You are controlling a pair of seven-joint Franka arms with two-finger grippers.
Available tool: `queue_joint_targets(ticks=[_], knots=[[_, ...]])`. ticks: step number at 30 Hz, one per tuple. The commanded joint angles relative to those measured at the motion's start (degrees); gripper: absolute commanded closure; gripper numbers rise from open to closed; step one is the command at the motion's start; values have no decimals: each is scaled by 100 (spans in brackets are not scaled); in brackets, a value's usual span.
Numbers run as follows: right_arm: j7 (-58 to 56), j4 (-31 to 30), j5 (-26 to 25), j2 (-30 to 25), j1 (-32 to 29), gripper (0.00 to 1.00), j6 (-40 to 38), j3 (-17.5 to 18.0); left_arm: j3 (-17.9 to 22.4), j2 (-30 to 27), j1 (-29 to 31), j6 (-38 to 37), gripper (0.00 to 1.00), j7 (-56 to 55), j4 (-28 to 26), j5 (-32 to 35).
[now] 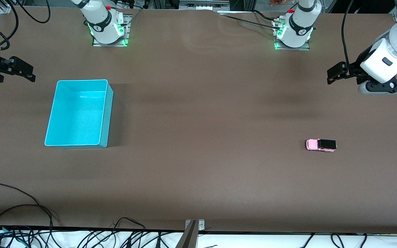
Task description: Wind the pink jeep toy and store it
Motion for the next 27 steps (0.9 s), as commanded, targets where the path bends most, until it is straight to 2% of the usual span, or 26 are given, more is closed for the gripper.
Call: queue_joint_targets(ticks=[1, 8, 15, 19, 23, 27], knots=[[-44, 59, -33, 0, -90, 0, -46, 83, 23, 139, -20, -124, 0, 750, 211, 139], [-44, 59, -42, 0, -90, 0, -54, 83, 128, 402, 76, -124, 0, 2807, 220, 139], [-44, 59, -42, 0, -90, 0, -54, 83, 120, 596, 445, 16, 0, 4222, 220, 130], [-44, 59, -42, 0, -90, 0, -54, 83, 120, 649, 498, 306, 0, 4882, 185, 147], [-44, 59, -42, 0, -90, 0, -54, 83, 129, 894, 586, 552, 0, 5558, 168, 252], [-44, 59, -42, 0, -90, 0, -54, 83, 120, 1246, 586, 1105, 0, 6349, 106, 411]])
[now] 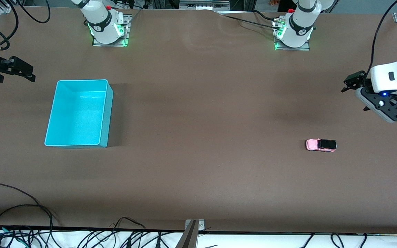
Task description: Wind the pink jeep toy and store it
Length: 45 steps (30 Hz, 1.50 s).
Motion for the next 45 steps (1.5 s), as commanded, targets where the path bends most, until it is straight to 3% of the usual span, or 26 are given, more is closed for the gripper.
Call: queue_joint_targets(ticks=[1, 12, 23, 39, 45], knots=[[-44, 59, -42, -9, -89, 0, -54, 83, -38, 587, 16, 572, 0, 1159, 108, 244], [-44, 59, -33, 0, -89, 0, -54, 83, -38, 1370, 42, 1696, 0, 2610, -225, 586], [-44, 59, -33, 0, -89, 0, -54, 74, -38, 1467, 59, 3612, 0, 3419, -1508, 1306], [-44, 59, -33, 0, -98, 0, -54, 74, -56, 2380, 332, 5239, 0, 4194, -1509, 1369], [-44, 59, -33, 0, -98, 0, -54, 74, -64, 2451, 349, 5257, 0, 4211, -1535, 1360]])
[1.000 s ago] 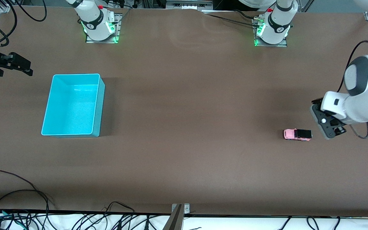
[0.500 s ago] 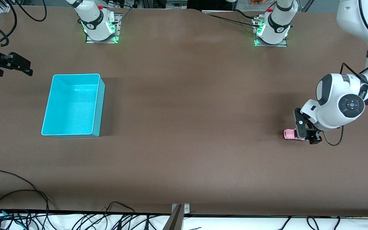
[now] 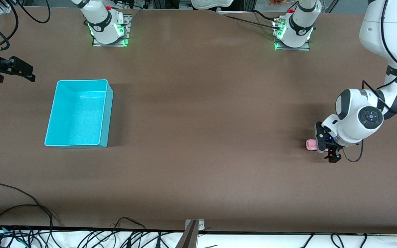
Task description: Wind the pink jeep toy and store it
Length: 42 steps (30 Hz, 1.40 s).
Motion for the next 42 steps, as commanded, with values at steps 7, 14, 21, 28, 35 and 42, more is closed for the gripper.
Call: queue_joint_targets(ticks=[7, 14, 21, 28, 35, 42], knots=[[-44, 58, -33, -2, -93, 0, -54, 74, -59, 24, 83, -36, 0, 305, 26, 155], [-44, 58, -42, -2, -93, 0, -54, 74, -85, -90, 135, -537, 0, 314, 35, 128], [-44, 58, -33, -10, -102, 0, -54, 74, -94, -186, 118, -766, 0, 314, 61, 128], [-44, 58, -33, -2, -102, 0, -54, 74, -94, -134, 118, -749, 0, 314, 62, 93], [-44, 58, -33, -2, -102, 0, -54, 65, -94, -20, 118, -626, 2, 314, 70, 93], [-44, 58, -33, -2, -102, 0, -54, 65, -94, 112, 118, -441, 17, 323, 70, 93]])
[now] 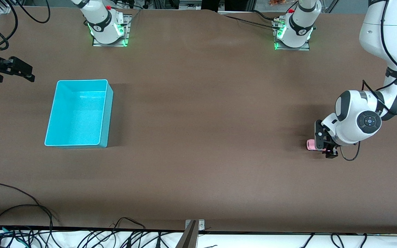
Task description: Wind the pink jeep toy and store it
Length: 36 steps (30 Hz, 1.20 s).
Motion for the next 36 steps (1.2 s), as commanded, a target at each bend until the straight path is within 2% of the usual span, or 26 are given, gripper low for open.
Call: queue_joint_targets(ticks=[1, 5, 12, 15, 17, 25, 36], knots=[[-44, 57, -33, -2, -84, 0, -54, 65, -50, 104, 66, 205, 18, 104, 4, 93], [-44, 57, -33, -2, -84, 0, -54, 65, -50, 192, 92, 285, 20, 104, 13, 102], [-44, 57, -33, -2, -84, 0, -54, 65, -50, 219, 153, 364, 62, 104, 13, 128], [-44, 57, -33, -2, -84, 0, -54, 65, -50, 210, 153, 364, 77, 104, 13, 146], [-44, 57, -33, -2, -84, 0, -54, 65, -50, 201, 145, 364, 82, 112, 13, 146], [-44, 57, -33, -2, -84, 0, -54, 65, -59, 148, 109, 355, 91, 173, 39, 154], [-44, 57, -33, -2, -84, 0, -54, 65, -50, 306, 171, 355, 93, 394, 65, 111]])
